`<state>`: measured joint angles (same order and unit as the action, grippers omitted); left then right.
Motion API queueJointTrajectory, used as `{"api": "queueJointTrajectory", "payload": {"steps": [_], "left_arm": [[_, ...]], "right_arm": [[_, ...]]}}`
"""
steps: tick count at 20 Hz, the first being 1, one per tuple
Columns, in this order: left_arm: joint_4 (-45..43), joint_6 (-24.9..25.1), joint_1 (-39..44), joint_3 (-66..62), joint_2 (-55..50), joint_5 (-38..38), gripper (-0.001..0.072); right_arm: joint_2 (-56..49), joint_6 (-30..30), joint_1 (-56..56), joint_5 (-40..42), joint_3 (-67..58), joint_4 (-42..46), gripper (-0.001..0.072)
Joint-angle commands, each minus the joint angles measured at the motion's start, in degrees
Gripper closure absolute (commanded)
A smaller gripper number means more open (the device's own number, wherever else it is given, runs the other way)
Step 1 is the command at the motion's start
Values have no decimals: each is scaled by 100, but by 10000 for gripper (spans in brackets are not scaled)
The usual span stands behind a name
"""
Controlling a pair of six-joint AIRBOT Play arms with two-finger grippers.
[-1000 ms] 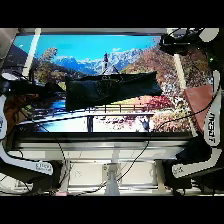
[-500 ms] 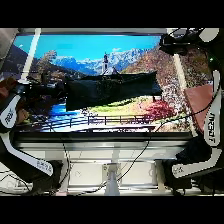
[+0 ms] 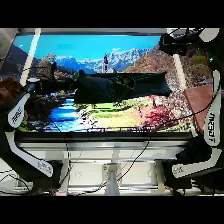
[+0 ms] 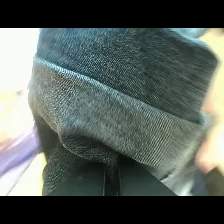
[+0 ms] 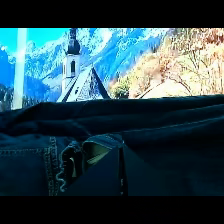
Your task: Fold the clothes and pants, and hang the long-sleeved shirts on hangers.
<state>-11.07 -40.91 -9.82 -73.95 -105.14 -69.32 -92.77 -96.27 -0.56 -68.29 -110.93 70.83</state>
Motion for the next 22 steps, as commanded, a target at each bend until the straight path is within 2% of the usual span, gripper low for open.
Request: {"api": "queueJointTrajectory", "payload": {"steps": [1, 5, 7, 10, 15, 19, 22], "left_arm": [[1377, -50, 44, -96, 306, 37, 650], [511, -1644, 136, -570, 754, 522, 651], [133, -1797, 229, -774, 835, 796, 651], [-426, -2302, 284, -850, 828, 1119, 651], [-1180, -2490, 284, -850, 804, 1180, 651], [-1272, -2702, 295, -866, 828, 824, 651], [-1145, -3112, 267, -866, 835, 688, 650]], "right_arm": [[2, 4, -85, -76, 15, -7, 692], [-42, 358, -544, -129, 374, 7, 691], [-103, 564, -855, -129, 758, 24, 691], [-208, 599, -1200, -81, 1239, 74, 691], [-354, 739, -1753, 450, 1451, -199, 692], [-590, 721, -2232, 776, 1451, -199, 693], [-938, 693, -2415, 798, 1451, -197, 693]]}}
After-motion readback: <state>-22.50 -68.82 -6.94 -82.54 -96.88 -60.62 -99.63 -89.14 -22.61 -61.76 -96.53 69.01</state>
